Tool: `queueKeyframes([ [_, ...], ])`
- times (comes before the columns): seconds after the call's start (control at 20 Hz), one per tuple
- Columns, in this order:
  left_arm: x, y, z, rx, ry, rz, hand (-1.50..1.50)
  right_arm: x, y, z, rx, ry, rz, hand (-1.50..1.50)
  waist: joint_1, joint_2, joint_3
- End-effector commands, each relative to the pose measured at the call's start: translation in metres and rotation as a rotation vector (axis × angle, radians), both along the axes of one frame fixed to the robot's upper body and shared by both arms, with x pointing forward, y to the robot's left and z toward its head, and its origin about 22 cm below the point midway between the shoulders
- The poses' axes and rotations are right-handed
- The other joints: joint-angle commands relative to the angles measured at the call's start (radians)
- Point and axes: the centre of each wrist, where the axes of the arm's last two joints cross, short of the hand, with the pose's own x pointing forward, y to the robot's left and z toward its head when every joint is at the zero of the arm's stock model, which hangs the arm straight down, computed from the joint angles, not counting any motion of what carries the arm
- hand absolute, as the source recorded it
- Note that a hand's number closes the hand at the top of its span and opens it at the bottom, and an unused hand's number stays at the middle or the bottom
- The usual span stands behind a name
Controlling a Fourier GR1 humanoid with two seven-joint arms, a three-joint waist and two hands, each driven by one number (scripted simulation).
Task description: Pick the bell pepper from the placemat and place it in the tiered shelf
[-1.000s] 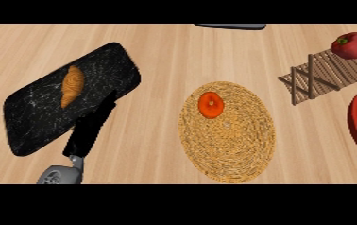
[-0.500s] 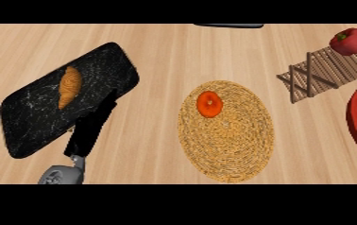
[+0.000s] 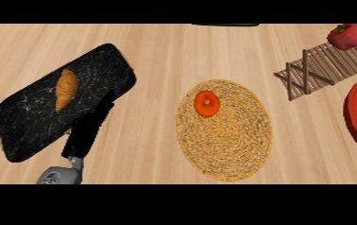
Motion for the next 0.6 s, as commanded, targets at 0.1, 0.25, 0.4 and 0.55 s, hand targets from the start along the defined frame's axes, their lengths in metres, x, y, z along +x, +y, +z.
queueKeyframes([
  [0.1,-0.003,0.001,-0.001,-0.013,0.001,0.002,0.0,-0.033,-0.021,-0.001,-0.049,0.005,0.006,-1.5,0.001,0.001,0.005],
  [0.25,-0.001,0.008,0.002,-0.007,-0.012,0.01,0.0,-0.042,-0.026,-0.013,-0.072,0.014,0.026,-1.5,-0.005,0.0,0.004],
  [0.4,-0.003,0.006,-0.001,-0.006,0.002,0.007,0.0,-0.052,-0.032,-0.004,-0.097,-0.01,0.042,-1.5,-0.003,0.0,0.006],
  [0.55,-0.006,-0.001,-0.002,-0.009,0.005,0.003,0.0,-0.058,-0.034,-0.017,-0.118,0.014,0.067,-1.5,-0.001,-0.002,0.007],
])
